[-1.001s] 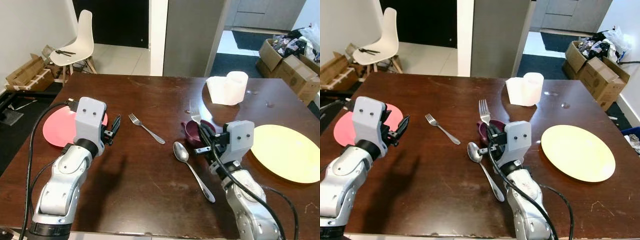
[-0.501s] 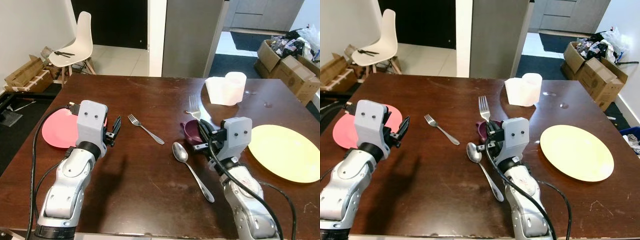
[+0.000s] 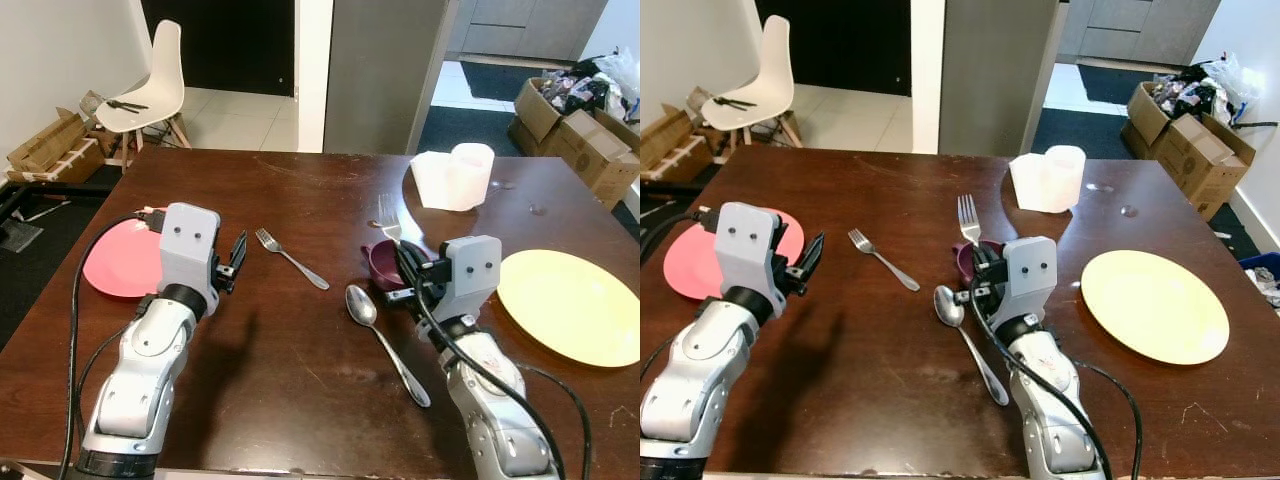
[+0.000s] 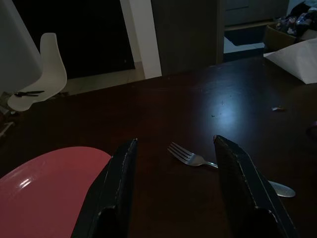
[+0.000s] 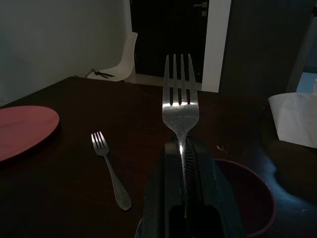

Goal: Setting the table

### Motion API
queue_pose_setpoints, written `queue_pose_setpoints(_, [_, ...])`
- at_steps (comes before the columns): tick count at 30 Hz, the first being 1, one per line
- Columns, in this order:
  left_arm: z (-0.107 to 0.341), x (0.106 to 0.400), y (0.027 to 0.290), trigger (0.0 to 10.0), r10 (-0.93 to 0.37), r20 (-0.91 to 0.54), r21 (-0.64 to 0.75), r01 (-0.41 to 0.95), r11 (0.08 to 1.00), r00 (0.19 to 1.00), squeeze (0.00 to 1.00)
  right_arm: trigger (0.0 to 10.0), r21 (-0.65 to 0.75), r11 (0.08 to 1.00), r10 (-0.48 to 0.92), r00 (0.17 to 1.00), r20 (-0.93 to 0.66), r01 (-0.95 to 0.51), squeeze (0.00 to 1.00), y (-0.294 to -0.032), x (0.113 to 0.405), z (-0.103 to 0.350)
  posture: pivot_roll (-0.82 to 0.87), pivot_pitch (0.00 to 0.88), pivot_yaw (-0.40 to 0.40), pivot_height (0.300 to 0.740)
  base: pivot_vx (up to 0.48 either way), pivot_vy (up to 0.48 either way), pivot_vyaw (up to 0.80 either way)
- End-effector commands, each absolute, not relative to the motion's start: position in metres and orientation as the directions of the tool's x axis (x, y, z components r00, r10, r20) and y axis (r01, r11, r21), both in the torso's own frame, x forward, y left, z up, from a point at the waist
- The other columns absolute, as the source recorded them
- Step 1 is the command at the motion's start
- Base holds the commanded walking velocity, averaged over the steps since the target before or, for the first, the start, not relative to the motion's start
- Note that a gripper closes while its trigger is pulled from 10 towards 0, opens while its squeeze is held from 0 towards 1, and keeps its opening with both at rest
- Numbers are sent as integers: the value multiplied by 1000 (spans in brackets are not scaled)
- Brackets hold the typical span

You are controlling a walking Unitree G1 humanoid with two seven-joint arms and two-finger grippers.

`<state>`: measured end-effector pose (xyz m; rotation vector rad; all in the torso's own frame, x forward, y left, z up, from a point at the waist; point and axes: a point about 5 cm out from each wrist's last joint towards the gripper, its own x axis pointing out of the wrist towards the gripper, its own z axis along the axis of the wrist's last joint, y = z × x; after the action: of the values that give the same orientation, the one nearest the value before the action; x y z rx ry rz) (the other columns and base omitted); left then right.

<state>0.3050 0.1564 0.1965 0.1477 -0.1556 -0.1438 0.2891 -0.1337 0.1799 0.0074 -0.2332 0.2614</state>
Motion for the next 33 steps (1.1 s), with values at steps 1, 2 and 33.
queue_pose_setpoints(1, [191, 306, 158, 10000, -141, 127, 167, 119, 979, 982, 0, 10000, -24, 964, 262, 937, 231, -263, 0, -133, 291, 179, -91, 0, 50, 740, 0, 0, 0])
queue_pose_setpoints(2, [191, 306, 158, 10000, -141, 127, 167, 119, 979, 982, 0, 10000, -24, 964, 262, 937, 231, -263, 0, -133, 291, 179, -91, 0, 50, 740, 0, 0, 0])
queue_pose_setpoints(33, [189, 306, 160, 10000, -136, 120, 159, 116, 980, 983, 0, 10000, -15, 965, 258, 942, 217, -261, 0, -133, 293, 174, -90, 0, 51, 740, -305, 0, 0])
